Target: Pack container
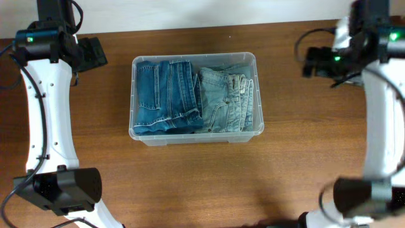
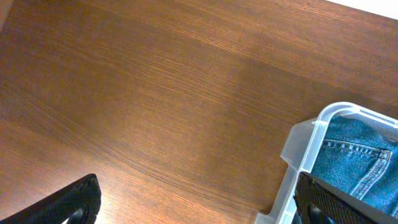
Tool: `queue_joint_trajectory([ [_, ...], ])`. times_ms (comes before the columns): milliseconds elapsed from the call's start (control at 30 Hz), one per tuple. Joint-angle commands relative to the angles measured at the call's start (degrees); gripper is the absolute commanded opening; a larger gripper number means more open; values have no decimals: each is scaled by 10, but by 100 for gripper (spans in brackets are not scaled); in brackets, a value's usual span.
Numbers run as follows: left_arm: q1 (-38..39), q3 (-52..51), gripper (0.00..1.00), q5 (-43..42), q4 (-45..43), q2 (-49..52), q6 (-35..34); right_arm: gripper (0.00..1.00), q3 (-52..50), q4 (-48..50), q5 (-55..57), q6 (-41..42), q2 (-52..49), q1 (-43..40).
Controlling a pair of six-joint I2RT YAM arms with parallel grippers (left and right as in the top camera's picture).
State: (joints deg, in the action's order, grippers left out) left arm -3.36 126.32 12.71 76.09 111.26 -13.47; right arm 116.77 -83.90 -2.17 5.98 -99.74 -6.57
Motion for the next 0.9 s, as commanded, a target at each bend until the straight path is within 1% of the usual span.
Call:
queue_joint_trajectory([
  [0,-1,0,100,4,0,2,-4,99,4,-1,3,0,98,83],
  [200,-1,0,99,4,0,2,-4,99,4,-1,3,0,204,235],
  [300,-1,0,100,4,0,2,-4,98,4,-1,19,-5,255,280],
  [467,-1,0,99,4,0,2,-4,98,-3,2,3,-4,344,286],
  [567,-1,0,99,4,0,2,-4,99,-41,19,7,-4,411,286],
  [633,-1,0,99,4,0,2,-4,98,-82,39,10,-4,462,286],
  [733,-1,0,99,4,0,2,-4,99,-172,81,9,-4,550,278],
  [867,-1,0,99,4,0,2,-4,98,-304,160,8,-4,655,257],
])
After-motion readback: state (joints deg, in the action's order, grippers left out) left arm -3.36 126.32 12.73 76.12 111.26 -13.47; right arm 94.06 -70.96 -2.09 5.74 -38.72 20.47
